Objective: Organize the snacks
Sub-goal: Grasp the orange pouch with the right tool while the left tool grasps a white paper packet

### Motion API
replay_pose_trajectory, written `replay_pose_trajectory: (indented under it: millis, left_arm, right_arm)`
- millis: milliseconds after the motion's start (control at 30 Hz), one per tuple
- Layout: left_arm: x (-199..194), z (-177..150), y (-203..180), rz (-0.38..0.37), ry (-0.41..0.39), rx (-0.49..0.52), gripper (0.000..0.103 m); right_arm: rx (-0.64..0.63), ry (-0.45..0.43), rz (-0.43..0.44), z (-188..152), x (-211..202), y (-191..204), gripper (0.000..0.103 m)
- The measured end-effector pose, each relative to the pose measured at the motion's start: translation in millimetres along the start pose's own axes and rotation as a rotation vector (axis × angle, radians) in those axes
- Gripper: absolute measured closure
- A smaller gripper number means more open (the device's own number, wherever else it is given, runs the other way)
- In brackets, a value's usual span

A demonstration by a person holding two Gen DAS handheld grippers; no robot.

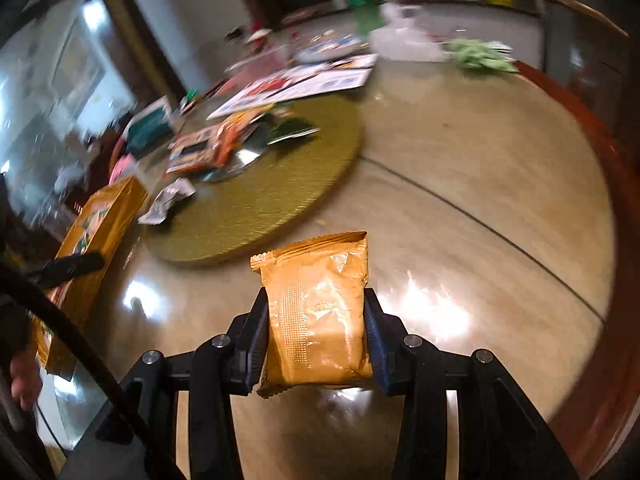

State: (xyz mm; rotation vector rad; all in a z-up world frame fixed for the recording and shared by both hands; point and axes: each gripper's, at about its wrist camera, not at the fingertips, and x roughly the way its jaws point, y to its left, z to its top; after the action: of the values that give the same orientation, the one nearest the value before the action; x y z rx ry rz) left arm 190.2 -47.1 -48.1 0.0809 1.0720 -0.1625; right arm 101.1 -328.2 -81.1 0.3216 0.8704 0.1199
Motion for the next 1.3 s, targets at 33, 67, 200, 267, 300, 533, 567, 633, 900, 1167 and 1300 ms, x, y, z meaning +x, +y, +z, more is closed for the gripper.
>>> replay_pose_trajectory:
  millis: [33,67,200,267,300,533,567,633,900,1167,1300]
  left_arm:
    - [6.7,10.6,-2.2,-0.003,0.011,0.01,0.022]
    - [10.2,16.6,-3.2,0.0,0.014,0.016,0.022]
    - [36.5,50.3,-14.0,0.0,0.054,0.068,0.022]
    - [52.5,62.6,-16.3,0.024,0.073,0.068,0.022]
    - [58.6,67.2,-15.7,0.037,0.077,0.064,0.022]
    - [75.9,70.6,-3.6,0.047,0.089,-0.003,0.044]
    - [73.5,68.2,-4.0,0.048,0.083,-0.006,0.045]
    - [64.1,58.9,-3.8,0.039,0.068,-0.018,0.049]
    - [9.9,-36.9,-22.3,0.054,0.032,0.032,0.06]
    - [-35.8,-117.5,-11.2,-0.034,-0.009,-0.085,0.061]
    - [-50.0,-121.8,0.7,-0.066,-0.042,-0.13,0.074]
  right_arm:
    - [0.01,-0.013,0.01,-2.2,-1.3,-2.1,0.061]
    - [0.012,-0.025,0.012,-4.0,-2.9,-3.2,0.06]
    - [0.018,-0.03,0.01,0.9,2.5,-1.9,0.061]
    - [0.005,-0.032,0.001,1.3,3.6,0.2,0.06]
    - [-0.001,-0.032,0.003,0.8,3.6,0.4,0.06]
    - [-0.001,-0.03,0.025,-4.6,0.6,-2.6,0.06]
    - [-0.003,-0.029,0.027,-4.9,0.8,-2.4,0.06]
    - [-0.01,-0.028,0.026,-5.0,1.1,-1.4,0.06]
    - [-0.045,-0.016,0.039,-5.7,1.9,4.2,0.06]
    - [-0.12,0.016,0.099,-8.3,4.1,16.2,0.061]
    - [-0.159,0.023,0.113,-9.2,5.1,23.2,0.061]
